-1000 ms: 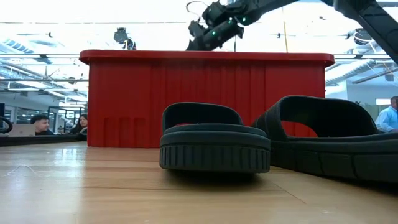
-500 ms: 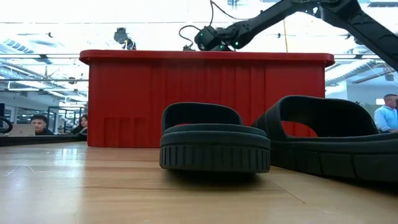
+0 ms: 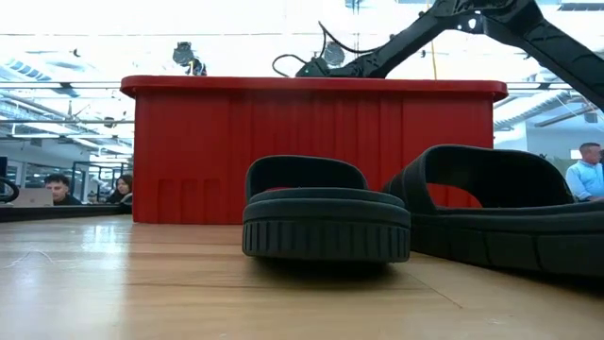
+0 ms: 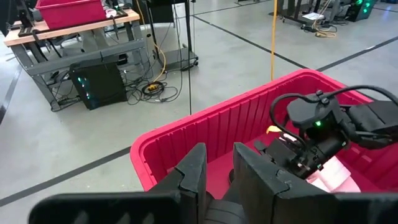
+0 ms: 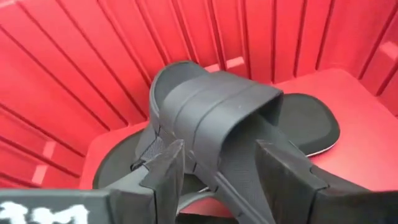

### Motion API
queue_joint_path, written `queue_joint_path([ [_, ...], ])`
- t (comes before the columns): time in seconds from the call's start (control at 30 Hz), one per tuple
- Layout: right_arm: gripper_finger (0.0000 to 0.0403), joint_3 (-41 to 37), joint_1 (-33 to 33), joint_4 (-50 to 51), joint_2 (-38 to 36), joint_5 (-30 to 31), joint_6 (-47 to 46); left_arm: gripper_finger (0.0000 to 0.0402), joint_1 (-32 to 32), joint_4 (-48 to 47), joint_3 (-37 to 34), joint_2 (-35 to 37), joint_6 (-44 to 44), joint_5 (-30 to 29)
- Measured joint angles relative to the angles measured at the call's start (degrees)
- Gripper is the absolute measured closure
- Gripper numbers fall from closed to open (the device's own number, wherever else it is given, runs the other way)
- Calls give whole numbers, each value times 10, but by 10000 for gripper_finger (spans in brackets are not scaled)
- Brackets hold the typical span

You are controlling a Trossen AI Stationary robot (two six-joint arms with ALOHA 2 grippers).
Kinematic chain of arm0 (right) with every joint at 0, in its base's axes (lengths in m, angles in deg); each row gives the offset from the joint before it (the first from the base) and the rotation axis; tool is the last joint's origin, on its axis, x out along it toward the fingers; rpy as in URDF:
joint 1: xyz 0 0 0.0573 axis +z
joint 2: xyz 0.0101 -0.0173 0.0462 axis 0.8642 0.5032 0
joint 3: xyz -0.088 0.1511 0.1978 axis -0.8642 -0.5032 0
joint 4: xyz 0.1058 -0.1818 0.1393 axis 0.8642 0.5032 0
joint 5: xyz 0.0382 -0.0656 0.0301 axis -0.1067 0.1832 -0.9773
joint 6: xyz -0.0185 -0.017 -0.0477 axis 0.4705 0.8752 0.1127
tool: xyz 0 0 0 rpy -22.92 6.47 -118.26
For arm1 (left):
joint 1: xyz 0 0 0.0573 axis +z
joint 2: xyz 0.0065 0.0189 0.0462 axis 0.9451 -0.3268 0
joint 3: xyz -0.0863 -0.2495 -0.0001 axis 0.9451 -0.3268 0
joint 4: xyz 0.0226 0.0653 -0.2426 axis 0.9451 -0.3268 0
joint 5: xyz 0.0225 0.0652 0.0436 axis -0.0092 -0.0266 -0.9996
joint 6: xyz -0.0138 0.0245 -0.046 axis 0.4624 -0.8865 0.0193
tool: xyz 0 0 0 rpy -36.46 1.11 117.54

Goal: Pick and place slides into bin
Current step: Put the black slide into the red bin

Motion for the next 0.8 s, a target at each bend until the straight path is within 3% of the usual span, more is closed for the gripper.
queue_joint_path([
  [0.33, 222, -29, 0, -90, 7, -12, -52, 325, 0, 0, 0, 0, -1, 0],
  [0.8, 222, -30, -4, -100, 18, -15, -75, 325, 0, 1, 0, 0, -3, 0],
])
